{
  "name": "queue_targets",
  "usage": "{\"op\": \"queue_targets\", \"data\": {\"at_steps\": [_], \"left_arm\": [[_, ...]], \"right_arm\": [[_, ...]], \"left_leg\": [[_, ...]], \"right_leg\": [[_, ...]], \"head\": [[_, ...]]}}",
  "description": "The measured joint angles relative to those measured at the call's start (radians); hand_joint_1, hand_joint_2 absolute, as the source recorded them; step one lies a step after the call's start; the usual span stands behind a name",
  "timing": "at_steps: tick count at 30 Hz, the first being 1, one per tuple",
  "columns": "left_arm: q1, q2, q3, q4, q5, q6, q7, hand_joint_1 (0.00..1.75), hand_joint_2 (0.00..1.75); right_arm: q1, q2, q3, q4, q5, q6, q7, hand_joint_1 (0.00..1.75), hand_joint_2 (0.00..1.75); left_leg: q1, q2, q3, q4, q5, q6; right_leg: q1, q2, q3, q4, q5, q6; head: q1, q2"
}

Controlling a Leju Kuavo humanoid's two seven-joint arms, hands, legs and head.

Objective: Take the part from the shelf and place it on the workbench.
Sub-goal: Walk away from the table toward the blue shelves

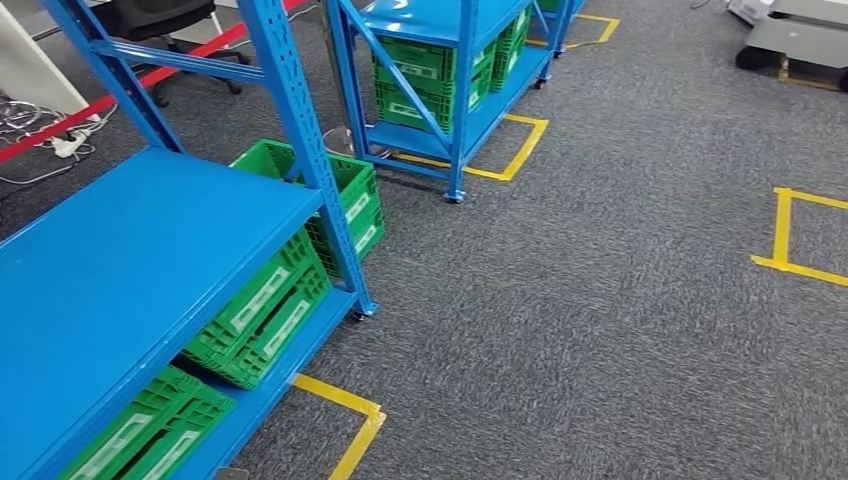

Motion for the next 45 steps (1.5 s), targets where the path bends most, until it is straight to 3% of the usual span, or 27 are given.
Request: {"op": "queue_targets", "data": {"at_steps": [1,3,5,6,8,10,12,14,16,18,20,21,22,23,25,27,28,30,32,34,35,36,37,39,41,43,45], "left_arm": [[0.001,0.0,0.002,0.0,0.0,0.0,0.0,0.0,0.0],[-0.003,-0.001,0.005,0.0,0.001,0.0,0.0,0.0,0.0],[-0.005,-0.002,0.007,0.0,0.001,0.0,0.0,0.0,0.0],[-0.005,-0.002,0.008,0.0,0.001,0.0,0.0,0.0,0.0],[-0.004,-0.002,0.009,0.0,0.001,0.001,0.0,0.0,0.0],[-0.005,-0.002,0.01,0.0,0.001,0.001,0.0,0.0,0.0],[-0.006,-0.002,0.01,0.0,0.001,0.001,0.0,0.0,0.0],[-0.004,-0.001,0.01,0.0,0.0,0.002,0.0,0.0,0.0],[-0.002,-0.001,0.01,0.0,0.0,0.002,0.001,0.0,0.0],[-0.006,-0.001,0.01,0.0,0.0,0.002,0.001,0.0,0.0],[-0.008,-0.002,0.01,0.0,0.0,0.003,0.002,0.0,0.0],[-0.007,-0.002,0.01,0.0,-0.001,0.003,0.002,0.0,0.0],[-0.005,-0.003,0.01,0.0,-0.001,0.003,0.003,0.0,0.0],[-0.003,-0.002,0.01,0.0,-0.002,0.003,0.004,0.0,0.0],[-0.003,-0.001,0.011,0.0,-0.002,0.003,0.004,0.0,0.0],[-0.007,0.0,0.011,0.0,-0.003,0.004,0.005,0.0,0.0],[-0.008,0.0,0.011,0.0,-0.003,0.004,0.005,0.0,0.0],[-0.005,0.0,0.012,0.0,-0.003,0.004,0.005,0.0,0.0],[-0.003,0.0,0.013,0.0,-0.003,0.004,0.006,0.0,0.0],[-0.005,-0.001,0.013,0.0,-0.003,0.005,0.006,0.0,0.0],[-0.006,-0.002,0.013,0.0,-0.003,0.005,0.006,0.0,0.0],[-0.006,-0.003,0.013,0.0,-0.003,0.005,0.006,0.0,0.0],[-0.005,-0.003,0.014,0.0,-0.003,0.005,0.006,0.0,0.0],[-0.004,-0.004,0.014,0.0,-0.003,0.005,0.006,0.0,0.0],[-0.006,-0.003,0.014,0.0,-0.003,0.005,0.006,0.0,0.0],[-0.006,-0.003,0.014,0.0,-0.003,0.005,0.006,0.0,0.0],[-0.002,-0.003,0.014,0.0,-0.003,0.005,0.006,0.0,0.0]], "right_arm": [[-0.001,0.0,0.0,0.0,0.0,0.0,0.0,0.0,0.0],[0.001,0.0,0.0,0.0,0.001,0.0,-0.001,0.0,0.0],[0.004,0.0,0.0,0.001,0.002,0.0,-0.001,0.0,0.0],[0.006,0.0,0.0,0.001,0.002,0.0,-0.001,0.0,0.0],[0.006,0.0,0.0,0.001,0.003,0.0,-0.001,0.0,0.0],[0.007,0.0,0.0,0.002,0.003,0.0,-0.001,0.0,0.0],[0.006,0.0,-0.001,0.003,0.003,0.0,0.0,0.0,0.0],[0.006,0.0,-0.001,0.004,0.004,0.0,0.0,0.0,0.0],[0.005,-0.001,-0.001,0.004,0.004,0.0,0.0,0.0,0.0],[0.006,-0.001,-0.001,0.004,0.005,0.0,-0.001,0.0,0.0],[0.008,-0.001,-0.001,0.005,0.006,0.0,-0.001,0.0,0.0],[0.008,-0.001,-0.001,0.005,0.006,0.0,-0.001,0.0,0.0],[0.007,-0.001,-0.001,0.005,0.007,0.0,-0.001,0.0,0.0],[0.006,-0.001,-0.001,0.005,0.008,0.0,-0.001,0.0,0.0],[0.004,-0.001,-0.001,0.005,0.009,0.0,-0.001,0.0,0.0],[0.004,0.0,-0.001,0.005,0.009,0.0,0.0,0.0,0.0],[0.004,0.0,-0.001,0.005,0.01,0.0,0.0,0.0,0.0],[0.0,0.0,-0.001,0.005,0.01,0.0,0.0,0.0,0.0],[-0.002,0.0,-0.001,0.005,0.01,0.0,0.0,0.0,0.0],[0.001,0.0,-0.001,0.005,0.01,0.0,-0.001,0.0,0.0],[0.003,0.0,-0.001,0.005,0.01,0.0,0.0,0.0,0.0],[0.004,0.0,-0.001,0.005,0.01,0.0,0.0,0.0,0.0],[0.005,0.0,-0.001,0.005,0.01,0.0,0.0,0.0,0.0],[0.005,0.0,-0.001,0.005,0.01,0.0,0.0,0.0,0.0],[0.005,0.0,-0.001,0.006,0.01,0.0,0.001,0.0,0.0],[0.004,0.0,-0.001,0.007,0.01,0.0,0.001,0.0,0.0],[0.004,-0.001,-0.001,0.007,0.01,0.0,0.001,0.0,0.0]], "left_leg": [[0.003,-0.011,0.003,-0.005,0.002,0.005],[0.007,-0.033,0.006,-0.01,0.003,0.013],[0.008,-0.06,0.007,-0.01,0.0,0.016],[0.008,-0.073,0.009,-0.009,-0.002,0.016],[0.01,-0.102,0.016,-0.008,-0.007,0.01],[0.012,-0.129,0.022,-0.004,-0.015,-0.001],[0.014,-0.15,0.014,0.002,-0.017,-0.013],[0.019,-0.167,0.005,0.002,-0.014,-0.027],[0.019,-0.137,-0.006,0.026,-0.029,-0.038],[0.016,-0.078,-0.051,0.121,-0.077,-0.044],[0.016,-0.053,-0.115,0.249,-0.126,-0.047],[0.017,-0.049,-0.133,0.283,-0.129,-0.046],[0.016,-0.048,-0.132,0.279,-0.114,-0.043],[0.014,-0.043,-0.112,0.238,-0.082,-0.038],[0.003,-0.001,-0.045,0.106,-0.02,-0.022],[-0.011,0.043,-0.005,0.024,-0.004,-0.005],[-0.016,0.048,-0.002,0.015,-0.01,0.0],[-0.013,0.024,0.0,0.003,-0.006,0.008],[-0.006,0.0,0.005,-0.008,0.002,0.018],[-0.001,-0.026,0.005,-0.011,0.005,0.023],[-0.001,-0.04,0.005,-0.011,0.005,0.024],[0.0,-0.053,0.006,-0.011,0.005,0.024],[0.001,-0.068,0.007,-0.01,0.004,0.023],[0.005,-0.095,0.012,-0.007,0.001,0.018],[0.006,-0.12,0.011,0.001,-0.004,0.006],[0.007,-0.139,0.004,0.005,-0.004,-0.007],[0.012,-0.151,0.0,0.004,-0.001,-0.02]], "right_leg": [[-0.001,0.024,-0.007,0.023,-0.016,0.004],[-0.005,0.086,-0.065,0.137,-0.071,0.009],[-0.008,0.109,-0.143,0.268,-0.11,0.013],[-0.009,0.112,-0.167,0.292,-0.101,0.014],[-0.014,0.119,-0.158,0.22,-0.024,0.017],[-0.023,0.163,-0.113,0.096,0.049,0.019],[-0.026,0.199,-0.086,0.039,0.057,0.015],[-0.023,0.188,-0.077,0.029,0.051,0.004],[-0.022,0.164,-0.072,0.022,0.053,-0.011],[-0.019,0.133,-0.063,0.017,0.051,-0.026],[-0.012,0.099,-0.059,0.017,0.046,-0.033],[-0.009,0.084,-0.057,0.017,0.043,-0.035],[-0.006,0.071,-0.054,0.017,0.041,-0.036],[-0.004,0.059,-0.049,0.017,0.038,-0.037],[0.001,0.037,-0.043,0.017,0.03,-0.033],[0.006,0.014,-0.04,0.016,0.021,-0.025],[0.008,0.002,-0.038,0.014,0.019,-0.021],[0.009,-0.008,-0.026,0.012,0.013,-0.013],[0.006,0.041,-0.041,0.056,-0.019,-0.006],[0.0,0.099,-0.106,0.182,-0.079,0.0],[-0.001,0.109,-0.144,0.251,-0.102,0.003],[-0.003,0.111,-0.173,0.296,-0.107,0.005],[-0.005,0.112,-0.185,0.302,-0.091,0.007],[-0.013,0.124,-0.153,0.197,-0.008,0.013],[-0.021,0.165,-0.103,0.075,0.046,0.017],[-0.021,0.188,-0.083,0.036,0.05,0.009],[-0.018,0.171,-0.077,0.033,0.054,-0.007]], "head": [[0.002,0.0],[0.008,0.0],[0.01,0.0],[0.01,0.0],[0.01,0.0],[0.01,0.0],[0.01,0.0],[0.01,0.0],[0.006,0.0],[-0.002,0.0],[-0.006,0.0],[-0.006,0.0],[-0.006,0.0],[-0.006,0.0],[-0.006,0.0],[-0.006,0.0],[-0.006,0.0],[-0.007,0.0],[-0.004,0.0],[0.0,0.0],[0.001,0.0],[0.002,0.0],[0.002,0.0],[0.002,0.0],[0.002,0.0],[0.002,0.0],[0.001,0.0]]}}
